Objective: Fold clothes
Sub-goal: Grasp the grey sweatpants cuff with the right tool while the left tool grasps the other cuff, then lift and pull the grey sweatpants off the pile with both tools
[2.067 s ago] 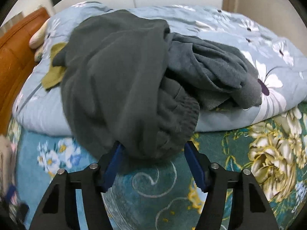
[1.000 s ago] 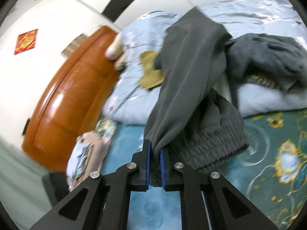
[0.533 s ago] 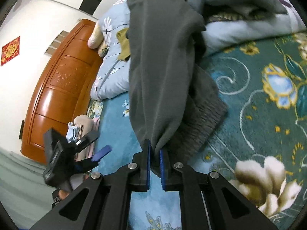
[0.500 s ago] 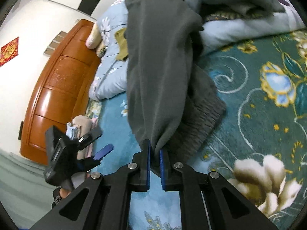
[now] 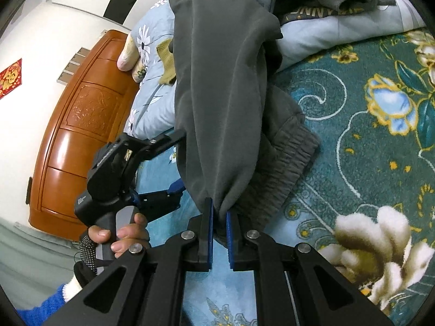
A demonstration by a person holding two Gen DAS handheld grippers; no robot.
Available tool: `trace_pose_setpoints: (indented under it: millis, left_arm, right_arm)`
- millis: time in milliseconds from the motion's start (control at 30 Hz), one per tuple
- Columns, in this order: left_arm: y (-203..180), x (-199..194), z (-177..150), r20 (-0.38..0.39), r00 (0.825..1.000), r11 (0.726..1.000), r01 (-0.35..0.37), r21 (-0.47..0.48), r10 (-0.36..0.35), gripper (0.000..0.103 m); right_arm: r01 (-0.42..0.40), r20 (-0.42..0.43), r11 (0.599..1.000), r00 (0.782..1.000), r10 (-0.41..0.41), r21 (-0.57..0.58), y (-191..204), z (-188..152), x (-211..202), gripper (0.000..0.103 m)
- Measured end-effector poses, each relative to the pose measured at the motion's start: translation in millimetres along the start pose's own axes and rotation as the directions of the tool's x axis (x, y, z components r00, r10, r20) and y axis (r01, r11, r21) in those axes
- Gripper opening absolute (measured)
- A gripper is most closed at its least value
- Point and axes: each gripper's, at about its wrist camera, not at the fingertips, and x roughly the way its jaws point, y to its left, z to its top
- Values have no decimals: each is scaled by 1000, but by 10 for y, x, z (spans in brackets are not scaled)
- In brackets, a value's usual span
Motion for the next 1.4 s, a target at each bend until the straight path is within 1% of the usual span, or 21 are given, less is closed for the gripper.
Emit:
trace_pose_setpoints:
  millis: [67, 200, 300, 367, 467, 567, 633, 667, 733, 833, 900, 933, 967, 1033, 1067, 1133, 1167, 1200, 1267, 1333, 1400]
  left_arm:
    - [-22, 5, -33, -2, 999, 999, -48, 9, 48, 25]
    - [-92, -119, -155, 54, 990, 989, -135, 56, 132, 10]
    - [-262, -335, -288, 144, 965, 958, -239, 158, 217, 7]
    - [-386, -519, -375, 213, 942, 925, -306, 223, 261, 7]
    - [-529, -822, -473, 337, 886, 862, -419, 287, 318, 7]
    - [-643, -1183, -472, 458, 812, 787, -529, 318, 361, 7]
    - [-707, -1449, -426, 534, 755, 733, -599, 322, 382, 7]
    - [-740, -1559, -408, 579, 713, 698, -643, 316, 394, 7]
    - [-803, -1800, -391, 685, 595, 600, -749, 282, 420, 7]
    - [-835, -2174, -406, 810, 395, 452, -873, 184, 433, 7]
    - [-821, -2434, -401, 858, 287, 393, -913, 110, 427, 7]
    - [-834, -2546, -383, 874, 243, 373, -925, 78, 420, 7]
    - [-857, -2651, -378, 889, 211, 361, -931, 56, 406, 7]
    - [-912, -2838, -405, 919, 161, 348, -937, 27, 360, 7]
    - [-946, -2878, -461, 933, 145, 331, -943, 30, 330, 7]
    - [-929, -2869, -636, 955, 120, 249, -967, 51, 270, 7]
    - [-890, -2837, -705, 957, 116, 217, -974, 57, 266, 7]
    - [-778, -2795, -734, 949, 130, 206, -976, 71, 288, 7]
    - [-539, -2726, -790, 925, 164, 205, -974, 98, 341, 7]
    - [-251, -2700, -855, 891, 193, 234, -967, 102, 411, 7]
    - [-12, -2699, -941, 866, 208, 268, -959, 90, 455, 7]
  right_arm:
    - [0, 0, 1000, 1000, 0, 1, 1, -24, -22, 8]
    - [-7, -2, 1000, 1000, 7, 5, 14, -89, -27, 8]
    - [-15, -8, 1000, 1000, 15, 12, 40, -192, 10, 8]
    - [-19, -9, 1000, 1000, 19, 15, 65, -237, -9, 12]
    - [-26, -11, 999, 1000, 27, 18, 102, -304, -37, 17]
    - [-33, -14, 999, 999, 34, 22, 138, -372, -65, 49]
    - [-38, -15, 999, 999, 38, 25, 163, -417, -84, 50]
    - [-40, -15, 999, 999, 40, 27, 173, -438, -94, 50]
    - [-17, 4, 998, 1000, 17, 53, 94, -444, -160, 51]
    - [-17, 31, 994, 999, 14, 111, -45, -489, -238, 51]
    - [-16, 44, 990, 999, 10, 140, -116, -516, -266, 51]
    - [-16, 44, 989, 999, 10, 149, -136, -521, -256, 51]
    - [-16, 44, 987, 999, 9, 158, -154, -525, -245, 51]
    - [-27, 41, 986, 999, 21, 165, -151, -515, -210, 51]
    - [-34, 39, 987, 999, 28, 158, -107, -502, -179, 51]
    - [-48, 35, 989, 998, 44, 143, -17, -477, -117, 51]
    - [-55, 31, 990, 998, 51, 132, 46, -461, -83, 51]
    - [-61, 27, 991, 998, 58, 121, 108, -445, -50, 52]
    - [-69, 14, 992, 998, 67, 101, 217, -417, 38, 55]
    - [-73, -3, 994, 997, 74, 81, 326, -389, 133, 55]
    - [-74, -19, 996, 997, 75, 60, 430, -354, 223, 55]
